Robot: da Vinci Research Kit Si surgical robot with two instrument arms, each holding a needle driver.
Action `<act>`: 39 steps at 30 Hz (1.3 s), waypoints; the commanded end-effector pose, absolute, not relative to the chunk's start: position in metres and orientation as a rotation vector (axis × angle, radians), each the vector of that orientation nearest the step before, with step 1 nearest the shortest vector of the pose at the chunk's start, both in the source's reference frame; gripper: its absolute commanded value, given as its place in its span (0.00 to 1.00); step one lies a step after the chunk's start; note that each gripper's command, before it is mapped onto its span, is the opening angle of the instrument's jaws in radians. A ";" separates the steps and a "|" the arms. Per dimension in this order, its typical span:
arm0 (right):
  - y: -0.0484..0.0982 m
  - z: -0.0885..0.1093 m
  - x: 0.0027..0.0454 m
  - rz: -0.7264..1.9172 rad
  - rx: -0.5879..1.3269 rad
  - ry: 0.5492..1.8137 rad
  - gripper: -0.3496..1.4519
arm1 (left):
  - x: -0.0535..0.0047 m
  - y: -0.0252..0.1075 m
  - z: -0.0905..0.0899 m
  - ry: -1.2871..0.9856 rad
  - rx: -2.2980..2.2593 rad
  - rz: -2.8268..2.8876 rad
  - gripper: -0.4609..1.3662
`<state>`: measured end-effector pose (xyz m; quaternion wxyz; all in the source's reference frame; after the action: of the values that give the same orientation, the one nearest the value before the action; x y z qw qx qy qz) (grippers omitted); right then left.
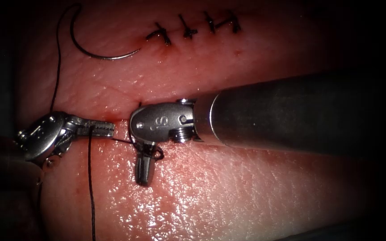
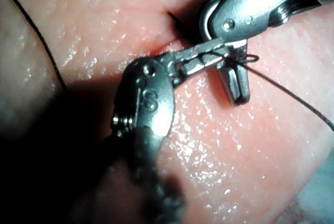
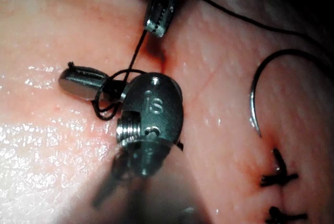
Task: Wound Closure
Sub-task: Tug upwards with right driver and downwards with left jaws and tighten newly created knot
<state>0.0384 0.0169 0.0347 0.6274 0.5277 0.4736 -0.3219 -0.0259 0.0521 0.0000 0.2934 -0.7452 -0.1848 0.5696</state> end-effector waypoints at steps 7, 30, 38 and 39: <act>0.019 0.035 0.0381 -0.649 1.163 1.169 0.00 | -0.0261 0.052 -0.001 -0.494 -1.996 1.522 0.06; 0.023 0.036 0.0376 -0.527 1.080 1.249 0.00 | -0.0265 0.050 -0.002 -0.506 -2.010 1.525 0.06; 0.022 0.035 0.0378 -0.551 1.102 1.247 0.00 | -0.0267 0.051 -0.002 -0.520 -2.012 1.518 0.06; 0.022 0.035 0.0379 -0.551 1.103 1.247 0.00 | -0.0268 0.051 -0.002 -0.517 -2.015 1.520 0.06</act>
<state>0.0379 0.0219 0.0353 0.6385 0.4848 0.5466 -0.2420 -0.0268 0.0512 -0.0024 0.2814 -0.7503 -0.1905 0.5671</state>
